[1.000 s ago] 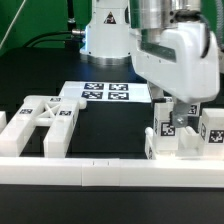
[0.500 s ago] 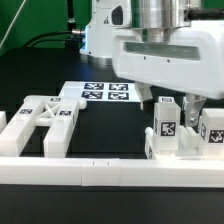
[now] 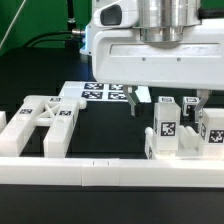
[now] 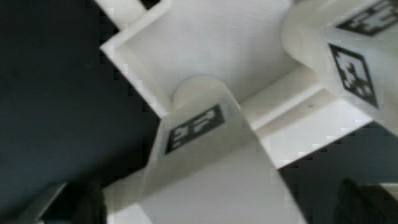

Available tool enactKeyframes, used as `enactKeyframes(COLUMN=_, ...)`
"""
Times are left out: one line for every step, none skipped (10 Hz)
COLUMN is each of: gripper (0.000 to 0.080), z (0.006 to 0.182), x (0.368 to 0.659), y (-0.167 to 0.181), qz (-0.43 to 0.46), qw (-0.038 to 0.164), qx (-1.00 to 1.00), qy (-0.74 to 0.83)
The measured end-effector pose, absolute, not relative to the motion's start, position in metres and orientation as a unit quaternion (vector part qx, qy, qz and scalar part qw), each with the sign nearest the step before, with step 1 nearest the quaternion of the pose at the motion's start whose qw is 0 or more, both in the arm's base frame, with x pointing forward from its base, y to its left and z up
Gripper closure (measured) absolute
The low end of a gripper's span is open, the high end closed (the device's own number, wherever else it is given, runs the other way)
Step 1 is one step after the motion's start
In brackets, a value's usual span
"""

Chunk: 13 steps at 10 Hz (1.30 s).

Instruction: Assemble chair

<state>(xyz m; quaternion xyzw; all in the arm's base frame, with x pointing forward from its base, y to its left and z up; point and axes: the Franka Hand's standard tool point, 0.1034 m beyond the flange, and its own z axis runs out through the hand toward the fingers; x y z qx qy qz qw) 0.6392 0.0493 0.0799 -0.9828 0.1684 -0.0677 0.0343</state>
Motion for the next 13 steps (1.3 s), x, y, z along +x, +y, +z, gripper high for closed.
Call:
enactKeyframes(gripper=0.015, z=0.0798, x=0.6392, y=0.0495, qz=-0.07, qw=0.028, qx=-0.988, qy=0.131)
enactKeyframes(gripper=0.015, z=0.0802, x=0.6398, y=0.0475, qz=-0.072, qw=0.022, qx=-0.994, qy=0.076)
enactKeyframes(gripper=0.015, z=0.0808, x=0.64, y=0.0482, qz=-0.073, qw=0.02, qx=-0.996, qy=0.05)
enactKeyframes(gripper=0.015, z=0.0809, x=0.64, y=0.0495, qz=-0.074, qw=0.019, qx=-0.996, qy=0.036)
enactKeyframes(gripper=0.015, z=0.0809, x=0.64, y=0.0496, qz=-0.074, qw=0.019, qx=-0.997, qy=0.029)
enactKeyframes(gripper=0.015, z=0.0809, x=0.64, y=0.0497, qz=-0.074, qw=0.019, qx=-0.997, qy=0.031)
enactKeyframes(gripper=0.023, z=0.0807, x=0.6399, y=0.0495, qz=-0.074, qw=0.019, qx=-0.997, qy=0.031)
enactKeyframes(gripper=0.0419, z=0.0805, x=0.6398, y=0.0493, qz=-0.074, qw=0.019, qx=-0.997, qy=0.032)
enactKeyframes(gripper=0.0419, z=0.0804, x=0.6398, y=0.0493, qz=-0.073, qw=0.019, qx=-0.996, qy=0.039)
enactKeyframes(gripper=0.0514, z=0.0804, x=0.6398, y=0.0492, qz=-0.073, qw=0.02, qx=-0.996, qy=0.047)
enactKeyframes(gripper=0.0514, z=0.0803, x=0.6398, y=0.0492, qz=-0.073, qw=0.022, qx=-0.995, qy=0.066)
enactKeyframes(gripper=0.0514, z=0.0802, x=0.6397, y=0.0494, qz=-0.072, qw=0.026, qx=-0.991, qy=0.114)
enactKeyframes(gripper=0.0514, z=0.0801, x=0.6397, y=0.049, qz=-0.07, qw=0.029, qx=-0.985, qy=0.156)
